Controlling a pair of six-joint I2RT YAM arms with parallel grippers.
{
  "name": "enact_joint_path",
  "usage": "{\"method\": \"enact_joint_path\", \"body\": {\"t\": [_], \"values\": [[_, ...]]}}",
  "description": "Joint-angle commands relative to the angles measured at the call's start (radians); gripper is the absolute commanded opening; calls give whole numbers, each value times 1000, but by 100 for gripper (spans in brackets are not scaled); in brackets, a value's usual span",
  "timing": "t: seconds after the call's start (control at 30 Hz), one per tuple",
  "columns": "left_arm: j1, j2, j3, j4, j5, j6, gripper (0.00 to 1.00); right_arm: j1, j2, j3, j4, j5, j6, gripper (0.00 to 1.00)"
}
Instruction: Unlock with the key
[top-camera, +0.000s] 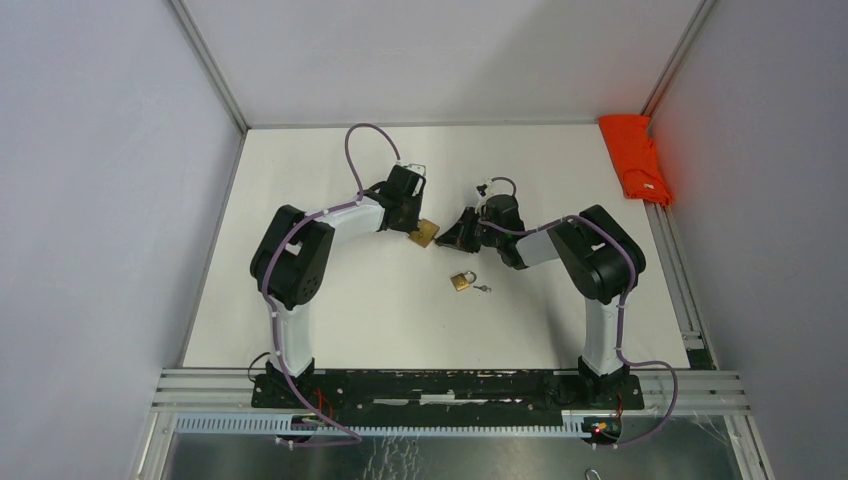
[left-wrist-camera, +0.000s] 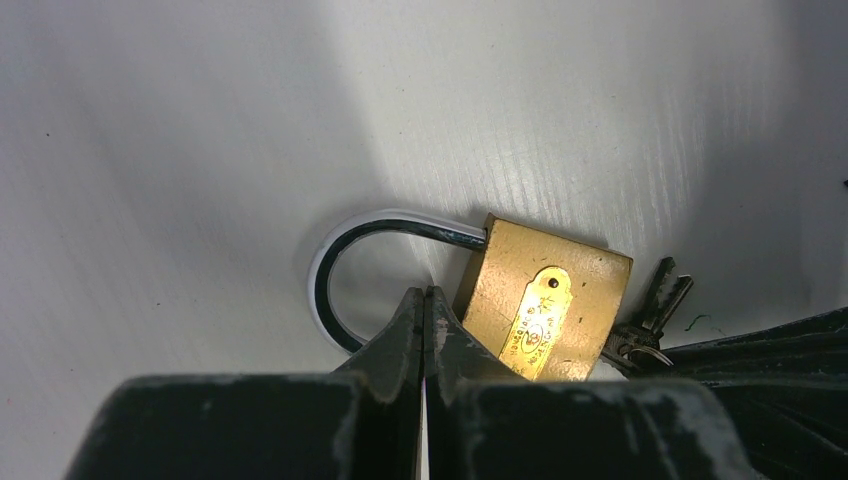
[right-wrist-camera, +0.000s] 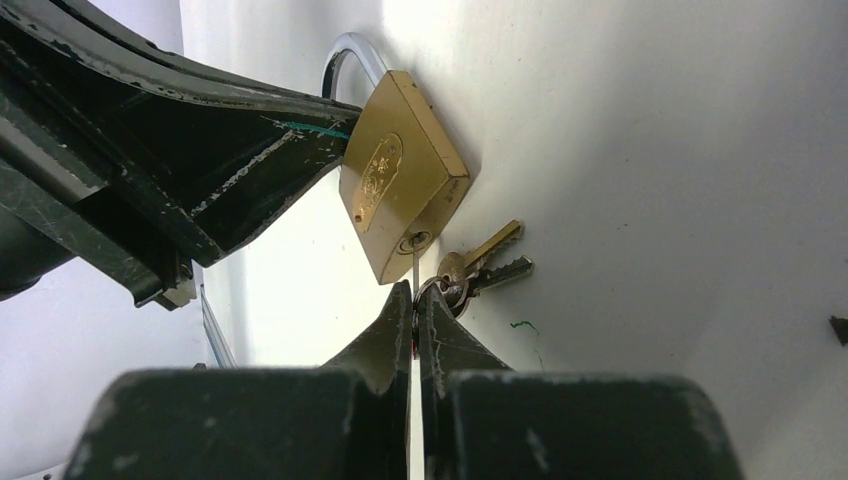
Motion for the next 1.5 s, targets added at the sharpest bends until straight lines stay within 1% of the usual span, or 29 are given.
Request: {"method": "enact_joint_path", "body": {"t": [0.0,0.23,0.63,0.8,1.0,1.2,1.47], "values": [[-25,37,-47,-135,63,-33,2,5,-6,39,-18,20,-18,0],[-30,36,-49,-133,65,-33,2,4,10,32,19,37,12,0],[-32,34,-47,-133,65,-31,2,6,-3,21,-10,89,41,0],[-34,30,-51,-133,65,-31,2,5,-1,33,-29,90,32,0],[-34,30,-50,-129,65,-31,2,6,-25,7,-29,103,23,0],[-34,34,-50,-127,65,-29,2,6,-49,19,-73,112,-14,0],[-35,29,-52,-122,65,-21,2,5,-45,36,-83,91,-57,0]]}}
